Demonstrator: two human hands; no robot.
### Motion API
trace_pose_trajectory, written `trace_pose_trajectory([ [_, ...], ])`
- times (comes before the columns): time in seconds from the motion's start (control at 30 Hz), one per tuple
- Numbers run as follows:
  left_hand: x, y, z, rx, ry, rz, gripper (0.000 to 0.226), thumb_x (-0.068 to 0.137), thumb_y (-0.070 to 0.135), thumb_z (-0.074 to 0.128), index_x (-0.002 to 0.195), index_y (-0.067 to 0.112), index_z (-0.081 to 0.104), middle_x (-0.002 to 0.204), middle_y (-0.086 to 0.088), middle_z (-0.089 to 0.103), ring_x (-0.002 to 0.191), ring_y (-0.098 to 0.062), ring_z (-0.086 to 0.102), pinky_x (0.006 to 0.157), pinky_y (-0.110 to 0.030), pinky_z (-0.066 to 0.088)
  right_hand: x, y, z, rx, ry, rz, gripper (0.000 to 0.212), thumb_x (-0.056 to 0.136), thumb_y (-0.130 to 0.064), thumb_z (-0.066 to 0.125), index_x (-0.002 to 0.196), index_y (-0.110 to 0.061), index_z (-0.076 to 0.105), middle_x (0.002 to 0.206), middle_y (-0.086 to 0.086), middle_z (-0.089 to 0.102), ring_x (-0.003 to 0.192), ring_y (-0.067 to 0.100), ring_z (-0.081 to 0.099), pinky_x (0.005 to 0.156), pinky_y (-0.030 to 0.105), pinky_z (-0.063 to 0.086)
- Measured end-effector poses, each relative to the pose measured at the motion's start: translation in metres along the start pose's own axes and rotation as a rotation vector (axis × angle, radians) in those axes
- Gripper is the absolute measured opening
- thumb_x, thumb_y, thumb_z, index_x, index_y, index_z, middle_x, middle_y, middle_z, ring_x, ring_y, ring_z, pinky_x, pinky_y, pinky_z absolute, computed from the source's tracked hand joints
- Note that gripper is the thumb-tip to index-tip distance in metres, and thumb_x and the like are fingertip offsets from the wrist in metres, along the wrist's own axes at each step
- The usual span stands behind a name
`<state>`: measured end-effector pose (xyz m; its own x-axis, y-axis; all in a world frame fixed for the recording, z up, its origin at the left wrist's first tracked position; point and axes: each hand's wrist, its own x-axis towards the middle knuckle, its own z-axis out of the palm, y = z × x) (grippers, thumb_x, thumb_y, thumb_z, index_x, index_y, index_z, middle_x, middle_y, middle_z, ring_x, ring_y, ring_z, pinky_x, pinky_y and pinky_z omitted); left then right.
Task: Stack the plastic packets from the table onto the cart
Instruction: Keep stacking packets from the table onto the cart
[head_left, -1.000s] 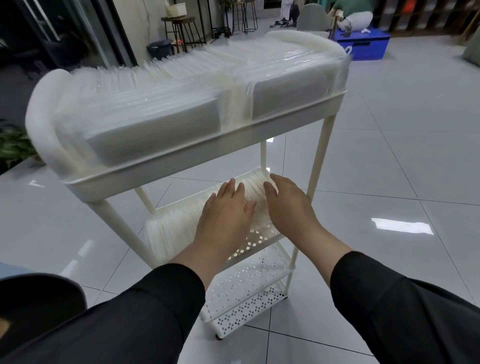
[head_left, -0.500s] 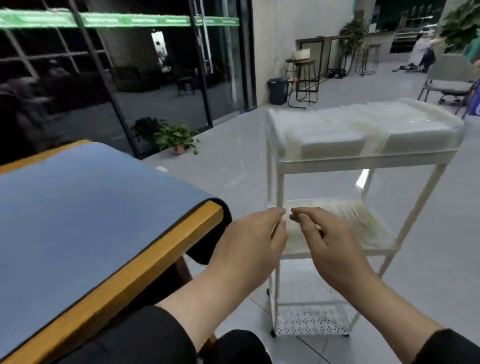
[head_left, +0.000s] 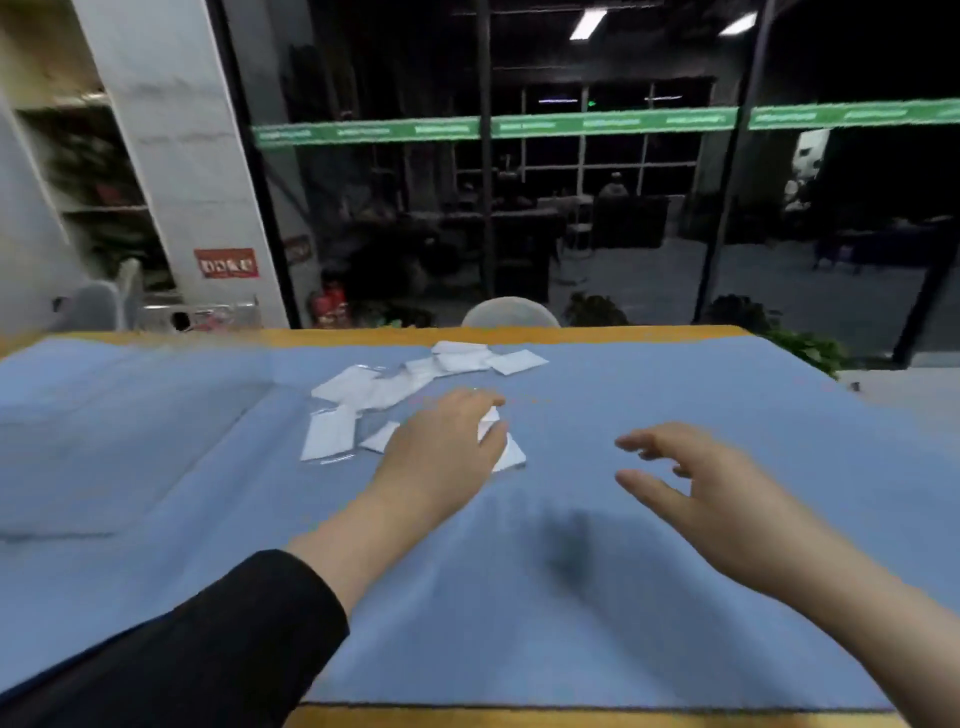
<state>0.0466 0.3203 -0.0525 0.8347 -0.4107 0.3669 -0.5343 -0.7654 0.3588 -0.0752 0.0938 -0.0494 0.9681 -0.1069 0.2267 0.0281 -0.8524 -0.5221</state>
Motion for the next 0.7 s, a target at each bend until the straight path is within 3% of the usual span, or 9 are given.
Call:
trace_pose_trajectory([
  [0.07, 0.011, -0.05, -0.015, 0.01, 0.009, -0.175, 0.037, 0.103, 0.036, 0.048, 0.138, 0.029, 0.054, 0.141, 0.008, 0.055, 0.13, -0.02, 0.051, 0.102, -0.037, 0.044, 0.042, -0.019, 0.027, -0.053, -0.126, 0.008, 0.039, 0.094, -0.056, 0.056, 0.131, -0.044, 0.052, 0.11, -0.038, 0.047, 0.102, -0.011, 0.049, 0.089, 0.021, 0.037],
  [0.13, 0.025, -0.091, -0.026, 0.053, -0.023, -0.322, 0.045, 0.1, 0.041, 0.051, 0.144, 0.029, 0.05, 0.145, 0.004, 0.054, 0.129, -0.024, 0.053, 0.1, -0.038, 0.047, 0.082, -0.032, 0.052, -0.09, -0.2, 0.024, 0.05, 0.093, -0.06, 0.056, 0.138, -0.039, 0.049, 0.126, -0.027, 0.054, 0.113, -0.001, 0.052, 0.088, 0.025, 0.039],
  [0.27, 0.042, -0.145, -0.024, 0.081, -0.078, -0.439, 0.052, 0.099, 0.049, 0.051, 0.147, 0.028, 0.047, 0.149, 0.0, 0.052, 0.13, -0.027, 0.051, 0.092, -0.033, 0.043, 0.16, -0.045, 0.097, -0.119, -0.272, 0.201, 0.07, 0.091, -0.068, 0.055, 0.144, -0.022, 0.049, 0.137, -0.003, 0.057, 0.123, 0.021, 0.056, 0.092, 0.034, 0.044],
  [0.3, 0.042, -0.154, -0.019, 0.054, -0.077, -0.447, 0.053, 0.1, 0.051, 0.051, 0.148, 0.029, 0.047, 0.15, 0.001, 0.05, 0.133, -0.026, 0.049, 0.096, -0.034, 0.042, 0.178, -0.048, 0.104, -0.162, -0.279, 0.235, 0.07, 0.091, -0.069, 0.053, 0.138, -0.017, 0.054, 0.133, 0.002, 0.059, 0.12, 0.025, 0.057, 0.087, 0.034, 0.044],
  [0.37, 0.04, -0.169, -0.006, 0.022, -0.126, -0.417, 0.055, 0.098, 0.057, 0.05, 0.149, 0.035, 0.044, 0.153, 0.006, 0.046, 0.139, -0.022, 0.043, 0.106, -0.035, 0.039, 0.21, -0.055, 0.115, -0.243, -0.289, 0.283, 0.064, 0.091, -0.071, 0.051, 0.105, -0.009, 0.063, 0.105, 0.007, 0.065, 0.093, 0.027, 0.063, 0.066, 0.031, 0.041],
  [0.43, 0.042, -0.18, 0.002, 0.017, -0.202, -0.377, 0.06, 0.095, 0.065, 0.049, 0.15, 0.041, 0.039, 0.155, 0.009, 0.042, 0.142, -0.019, 0.041, 0.112, -0.038, 0.037, 0.232, -0.062, 0.123, -0.324, -0.296, 0.288, 0.063, 0.091, -0.071, 0.051, 0.077, -0.009, 0.054, 0.075, 0.006, 0.057, 0.067, 0.023, 0.055, 0.054, 0.031, 0.034],
  [0.6, 0.043, -0.181, 0.003, -0.014, -0.268, -0.302, 0.055, 0.092, 0.065, 0.055, 0.141, 0.043, 0.045, 0.133, 0.019, 0.054, 0.126, -0.016, 0.052, 0.102, -0.034, 0.043, 0.258, -0.082, 0.132, -0.475, -0.393, 0.244, 0.056, 0.094, -0.061, 0.056, 0.072, -0.011, 0.044, 0.069, 0.005, 0.05, 0.065, 0.024, 0.05, 0.055, 0.029, 0.034],
  [0.7, 0.041, -0.176, 0.004, -0.031, -0.3, -0.249, 0.055, 0.093, 0.058, 0.059, 0.145, 0.046, 0.043, 0.14, 0.021, 0.052, 0.131, -0.014, 0.048, 0.102, -0.03, 0.04, 0.266, -0.086, 0.129, -0.473, -0.458, 0.284, 0.057, 0.09, -0.061, 0.063, 0.072, -0.009, 0.049, 0.065, 0.006, 0.055, 0.058, 0.022, 0.051, 0.055, 0.029, 0.037],
])
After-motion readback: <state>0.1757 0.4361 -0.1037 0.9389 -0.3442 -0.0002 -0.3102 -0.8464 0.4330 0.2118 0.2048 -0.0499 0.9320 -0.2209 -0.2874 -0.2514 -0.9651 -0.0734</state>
